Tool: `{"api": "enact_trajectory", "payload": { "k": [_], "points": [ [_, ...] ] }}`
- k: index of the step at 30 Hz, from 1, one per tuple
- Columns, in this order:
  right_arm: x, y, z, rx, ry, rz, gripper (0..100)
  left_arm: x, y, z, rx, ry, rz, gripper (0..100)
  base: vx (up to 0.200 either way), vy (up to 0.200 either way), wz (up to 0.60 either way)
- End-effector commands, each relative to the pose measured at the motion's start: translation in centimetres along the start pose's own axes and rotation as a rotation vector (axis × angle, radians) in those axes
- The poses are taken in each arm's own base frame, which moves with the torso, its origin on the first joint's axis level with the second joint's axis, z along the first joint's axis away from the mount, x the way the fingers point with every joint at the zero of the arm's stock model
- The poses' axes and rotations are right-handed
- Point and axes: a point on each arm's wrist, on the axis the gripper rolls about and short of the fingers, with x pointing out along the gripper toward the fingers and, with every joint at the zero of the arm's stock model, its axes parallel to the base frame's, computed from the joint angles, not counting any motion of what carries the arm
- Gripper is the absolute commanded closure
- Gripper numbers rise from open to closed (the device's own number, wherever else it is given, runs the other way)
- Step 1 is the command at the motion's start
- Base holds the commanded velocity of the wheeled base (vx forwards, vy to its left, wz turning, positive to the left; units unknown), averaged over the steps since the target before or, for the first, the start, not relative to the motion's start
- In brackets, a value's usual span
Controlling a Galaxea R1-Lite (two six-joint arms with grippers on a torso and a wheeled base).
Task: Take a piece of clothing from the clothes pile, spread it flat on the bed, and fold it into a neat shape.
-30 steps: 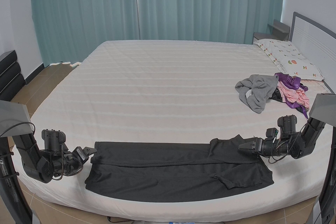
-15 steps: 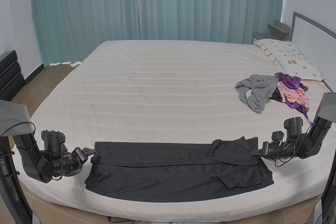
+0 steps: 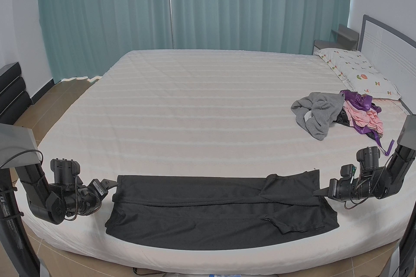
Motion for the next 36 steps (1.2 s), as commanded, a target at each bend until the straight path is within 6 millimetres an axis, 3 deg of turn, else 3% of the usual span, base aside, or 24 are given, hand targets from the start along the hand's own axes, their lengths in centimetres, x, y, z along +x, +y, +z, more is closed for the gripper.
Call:
{"api": "enact_trajectory", "payload": {
  "k": [1, 5, 6, 11, 16, 22, 27, 28, 36],
  "points": [
    [0.1, -0.2, -0.5, 0.004, 0.017, -0.007, 100, 0.3, -0.9, 1.0, -0.038, -0.037, -0.033, 0, 0.0, 0.0, 0.0],
    [0.2, -0.2, -0.5, 0.01, 0.028, -0.01, 100, 0.8, -1.5, 1.6, -0.044, -0.053, -0.056, 0, 0.0, 0.0, 0.0],
    [0.1, -0.2, -0.6, 0.016, 0.039, -0.012, 0, 1.0, -1.9, 2.0, -0.041, -0.066, -0.071, 0, 0.0, 0.0, 0.0],
    [-0.1, 0.0, -0.5, 0.011, 0.043, -0.013, 0, 1.7, -2.9, 2.8, -0.032, -0.077, -0.093, 0, 0.0, 0.0, 0.0],
    [-1.2, 0.1, 1.4, 0.025, -0.04, -0.02, 0, 4.7, -4.5, 3.0, -0.01, -0.036, -0.095, 0, 0.0, 0.0, 0.0],
    [-1.0, -0.9, 3.1, 0.1, -0.099, -0.053, 0, 6.8, -4.1, 2.7, -0.007, -0.017, -0.072, 0, 0.0, 0.0, 0.0],
    [0.3, -2.0, 3.6, 0.127, -0.109, -0.105, 0, 7.1, -4.1, 2.8, -0.002, -0.02, -0.072, 0, 0.0, 0.0, 0.0],
    [0.5, -2.2, 3.6, 0.129, -0.111, -0.119, 0, 7.2, -4.1, 2.8, -0.001, -0.02, -0.072, 100, 0.0, 0.0, 0.0],
    [2.3, -3.1, 4.4, 0.174, -0.122, -0.128, 0, 6.9, -3.6, 2.9, -0.015, -0.027, -0.054, 100, 0.0, 0.0, 0.0]
  ]
}}
